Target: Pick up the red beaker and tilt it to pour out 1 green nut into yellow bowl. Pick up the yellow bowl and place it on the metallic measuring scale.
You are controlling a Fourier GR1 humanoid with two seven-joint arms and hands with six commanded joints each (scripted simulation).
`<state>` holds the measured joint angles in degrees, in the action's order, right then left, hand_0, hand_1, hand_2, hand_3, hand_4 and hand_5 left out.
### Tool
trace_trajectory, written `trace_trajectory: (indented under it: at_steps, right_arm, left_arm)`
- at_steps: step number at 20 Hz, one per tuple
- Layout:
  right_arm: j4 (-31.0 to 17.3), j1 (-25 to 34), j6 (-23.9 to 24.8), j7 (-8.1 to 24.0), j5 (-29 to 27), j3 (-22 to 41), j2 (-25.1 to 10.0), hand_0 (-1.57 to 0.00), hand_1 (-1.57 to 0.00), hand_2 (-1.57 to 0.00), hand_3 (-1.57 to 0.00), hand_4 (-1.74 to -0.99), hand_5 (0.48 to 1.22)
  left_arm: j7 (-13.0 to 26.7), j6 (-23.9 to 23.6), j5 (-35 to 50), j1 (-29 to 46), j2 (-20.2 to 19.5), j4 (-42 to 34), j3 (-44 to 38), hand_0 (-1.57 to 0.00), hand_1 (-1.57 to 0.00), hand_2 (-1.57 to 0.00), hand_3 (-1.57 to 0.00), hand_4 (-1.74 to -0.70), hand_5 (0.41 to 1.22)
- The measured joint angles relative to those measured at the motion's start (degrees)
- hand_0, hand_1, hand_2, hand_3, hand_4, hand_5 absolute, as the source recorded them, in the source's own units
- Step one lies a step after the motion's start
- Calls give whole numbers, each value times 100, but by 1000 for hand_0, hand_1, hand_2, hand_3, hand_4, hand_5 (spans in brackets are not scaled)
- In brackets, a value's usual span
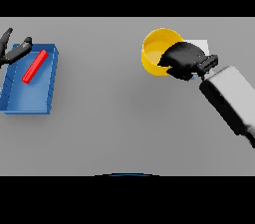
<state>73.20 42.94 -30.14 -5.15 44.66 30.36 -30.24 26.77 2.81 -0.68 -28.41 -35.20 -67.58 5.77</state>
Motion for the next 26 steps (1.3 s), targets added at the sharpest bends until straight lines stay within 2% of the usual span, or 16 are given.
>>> trace_trajectory:
  at_steps: [3, 7, 10, 11, 15, 17, 22, 25, 26]
  right_arm:
    - [-456, 188, 284, -152, 18, -190, -164, -1564, -1571, -1542, -1153, -1741, 1221]
    - [-1236, 361, 767, -152, 121, -323, -145, -1568, -1571, -1553, -1154, -1741, 1221]
    - [-1738, 413, 950, -260, 129, -400, -175, -1570, -1571, -1533, -1159, -1741, 1221]
    - [-1945, 474, 1018, -210, 128, -438, -115, -1570, -1571, -1517, -1170, -1741, 1221]
    - [-2675, 557, 1329, -393, 147, -502, -52, -1571, -1571, -1428, -1290, -1741, 1221]
    - [-2932, 614, 1425, -527, 137, -510, 18, -1571, -1571, -1398, -1342, -1741, 1221]
    - [-3432, 700, 1582, -573, 160, -512, 175, -1571, -1571, -1382, -1402, -1741, 1221]
    - [-3541, 660, 1598, -540, 145, -501, 213, -1571, -1571, -1374, -1448, -1741, 1221]
    - [-3504, 637, 1589, -602, 132, -487, 192, -1571, -1571, -1404, -1376, -1741, 1221]
  left_arm:
    - [75, 10, 37, 12, 8, -103, 9, 1, 1, 1, 1, -844, 739]
    - [321, -76, 16, 54, 41, -303, 63, 1, 1, 1, 1, -852, 760]
    - [339, -115, 6, 76, 36, -267, 36, 1, 1, 1, 1, -858, 768]
    - [374, -102, 19, 71, 15, -303, 29, 1, 1, 1, 1, -862, 773]
    - [476, -134, -26, 54, 45, -309, 73, 1, 1, 1, 1, -863, 797]
    - [472, -104, -64, -15, 25, -234, 87, 1, 1, 1, 1, -858, 804]
    - [525, -110, -99, -11, 32, -220, 117, 1, 1, 1, 1, -849, 799]
    - [416, -70, -72, -2, 34, -158, 98, 1, 1, 1, 1, -844, 783]
    - [433, -63, -27, 30, 4, -226, 64, 1, 1, 1, 1, -842, 780]
